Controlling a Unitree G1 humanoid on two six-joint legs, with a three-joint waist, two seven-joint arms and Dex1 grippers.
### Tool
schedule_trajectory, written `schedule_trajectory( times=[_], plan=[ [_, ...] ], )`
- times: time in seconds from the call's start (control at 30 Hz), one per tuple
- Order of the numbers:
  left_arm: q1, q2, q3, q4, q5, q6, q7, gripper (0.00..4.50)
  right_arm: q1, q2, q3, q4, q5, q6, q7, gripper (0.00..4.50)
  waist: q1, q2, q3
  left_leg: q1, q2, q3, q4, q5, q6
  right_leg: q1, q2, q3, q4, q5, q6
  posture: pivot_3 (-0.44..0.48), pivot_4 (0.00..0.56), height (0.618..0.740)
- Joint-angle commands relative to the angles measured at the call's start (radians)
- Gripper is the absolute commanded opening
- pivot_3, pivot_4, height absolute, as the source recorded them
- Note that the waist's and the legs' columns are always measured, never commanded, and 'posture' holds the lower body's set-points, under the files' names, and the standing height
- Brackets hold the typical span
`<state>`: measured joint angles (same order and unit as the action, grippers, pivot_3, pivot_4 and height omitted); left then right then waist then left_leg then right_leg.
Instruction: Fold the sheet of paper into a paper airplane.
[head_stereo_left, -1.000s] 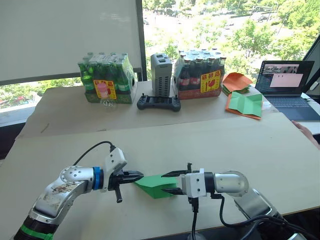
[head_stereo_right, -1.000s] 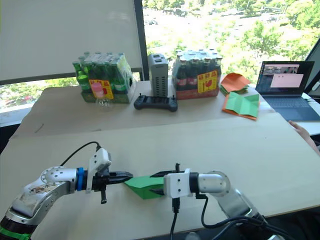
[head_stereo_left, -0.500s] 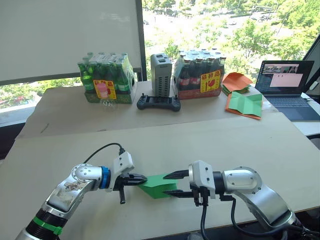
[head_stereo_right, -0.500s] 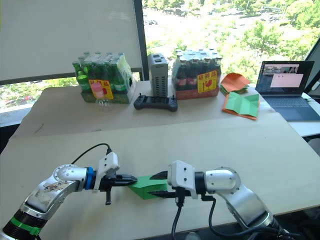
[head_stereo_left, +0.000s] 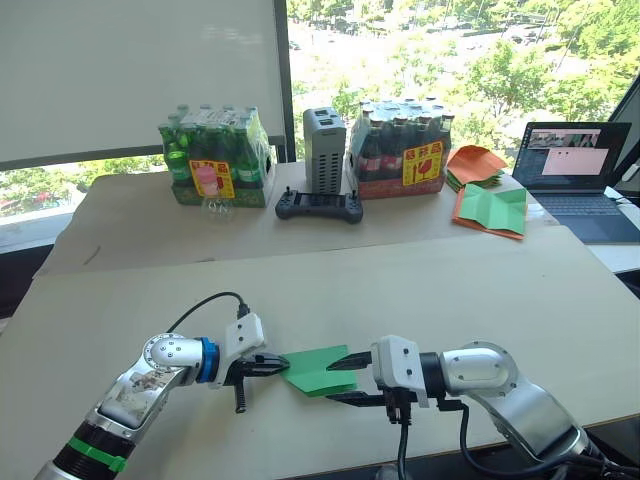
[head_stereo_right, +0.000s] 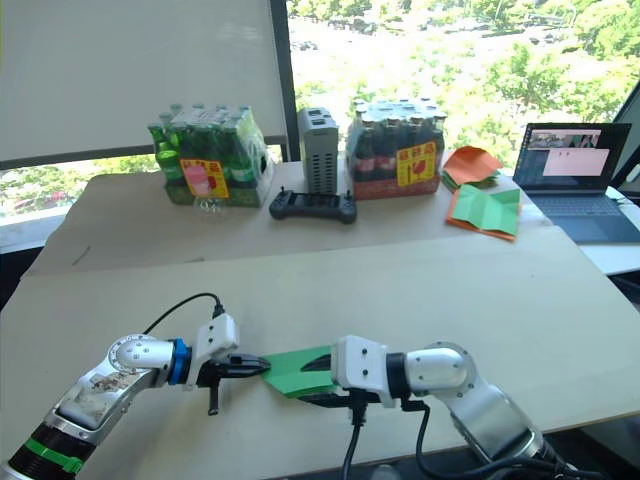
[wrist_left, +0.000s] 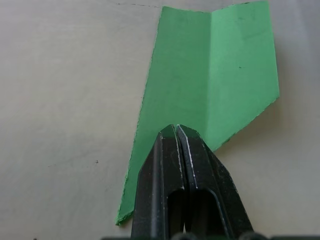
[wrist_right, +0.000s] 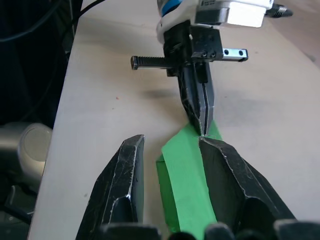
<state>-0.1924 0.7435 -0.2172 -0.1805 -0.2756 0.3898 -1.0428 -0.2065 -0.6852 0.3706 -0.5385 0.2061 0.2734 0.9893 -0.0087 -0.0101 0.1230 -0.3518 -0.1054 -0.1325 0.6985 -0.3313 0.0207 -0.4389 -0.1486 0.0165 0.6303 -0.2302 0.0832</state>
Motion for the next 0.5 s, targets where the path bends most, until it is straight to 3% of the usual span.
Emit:
schedule_trajectory(
  times=[0.03,0.5],
  plan=[
    [0.023,0.019,-0.011,0.032,0.042,-0.002,0.001,0.06,0.011,-0.007,0.013,0.027,-0.061,-0.097,0.004,1.96,0.0,0.0,0.0,0.0,0.0,0.0,0.0,0.0,0.0,0.0,0.0,0.0,0.0,0.0,0.0,0.0,0.15,0.735],
    [0.035,0.026,-0.009,0.015,0.051,0.0,0.011,0.06,-0.021,0.03,0.039,0.197,-0.248,-0.3,-0.032,1.96,-0.002,0.0,0.0,0.001,0.0,0.0,0.0,0.0,0.0,0.0,0.0,0.0,0.0,0.0,0.0,0.0,0.15,0.735]
  ],
)
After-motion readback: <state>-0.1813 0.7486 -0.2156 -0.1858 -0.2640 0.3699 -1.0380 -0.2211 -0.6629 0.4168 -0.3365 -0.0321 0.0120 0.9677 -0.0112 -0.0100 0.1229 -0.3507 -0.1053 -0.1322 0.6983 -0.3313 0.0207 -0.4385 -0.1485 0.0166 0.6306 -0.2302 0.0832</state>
